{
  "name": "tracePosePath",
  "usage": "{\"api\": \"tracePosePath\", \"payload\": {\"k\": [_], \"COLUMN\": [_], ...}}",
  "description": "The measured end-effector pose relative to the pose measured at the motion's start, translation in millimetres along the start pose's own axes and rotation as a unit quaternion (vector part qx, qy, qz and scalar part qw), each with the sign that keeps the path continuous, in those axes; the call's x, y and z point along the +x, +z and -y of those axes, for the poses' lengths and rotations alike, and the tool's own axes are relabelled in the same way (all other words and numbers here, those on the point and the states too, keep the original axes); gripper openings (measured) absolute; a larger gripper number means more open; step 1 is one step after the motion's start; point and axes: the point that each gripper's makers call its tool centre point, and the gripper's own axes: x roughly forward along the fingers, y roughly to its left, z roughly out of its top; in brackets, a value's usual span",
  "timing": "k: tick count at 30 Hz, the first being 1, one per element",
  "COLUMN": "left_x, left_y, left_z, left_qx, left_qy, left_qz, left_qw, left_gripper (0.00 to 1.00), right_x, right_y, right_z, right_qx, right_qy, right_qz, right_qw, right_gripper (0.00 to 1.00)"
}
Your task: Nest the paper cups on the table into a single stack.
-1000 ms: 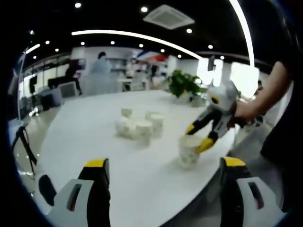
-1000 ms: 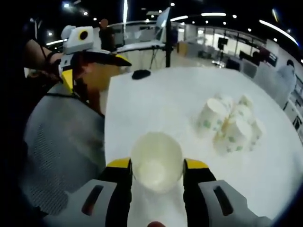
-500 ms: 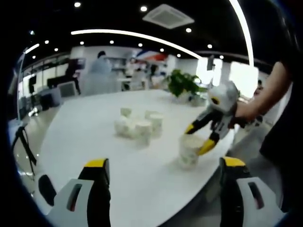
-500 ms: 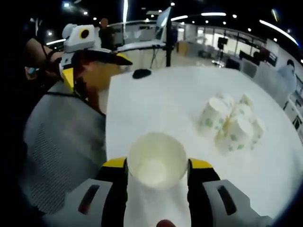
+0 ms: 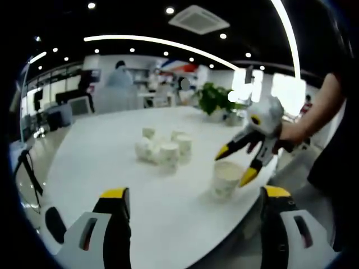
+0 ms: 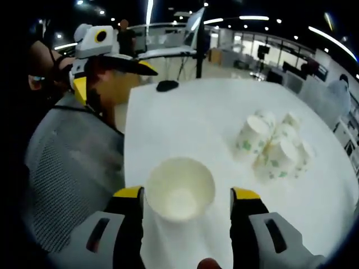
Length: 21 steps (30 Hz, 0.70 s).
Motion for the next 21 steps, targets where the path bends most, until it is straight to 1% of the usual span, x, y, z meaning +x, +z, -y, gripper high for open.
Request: {"api": "tracePosePath", "payload": {"k": [8,15,16,18,20,21], "left_x": [0.4,0.9,0.8,0.8,1.0,1.1], "left_y": [1.6,3.2,3.6,4.1,4.3,4.5], "left_z": [0.5,-0.1,-0.2,0.0,0.1,0.1], "left_qx": [0.001,0.001,0.001,0.001,0.002,0.002], "left_qy": [-0.002,-0.003,-0.003,-0.004,-0.005,-0.005], "left_qz": [0.002,0.003,0.004,0.005,0.005,0.005], "left_qw": [1.0000,1.0000,1.0000,1.0000,1.0000,1.0000], "left_gripper": [0.97,0.96,0.96,0.96,0.96,0.96], "right_x": [-2.8,-6.9,-9.0,-11.8,-14.3,-16.5], "right_y": [2.2,8.3,11.5,14.1,18.9,19.6], "right_z": [-5.0,-2.7,-1.6,-0.5,-1.8,-1.8], "right_qx": [0.005,0.013,0.023,0.032,0.035,0.033], "right_qy": [0.003,-0.004,-0.005,-0.006,0.000,-0.002], "right_qz": [0.012,0.028,0.039,0.050,0.066,0.067], "right_qw": [0.9999,0.9995,0.9990,0.9982,0.9972,0.9972], "right_gripper": [0.61,0.65,0.66,0.67,0.68,0.69]}}
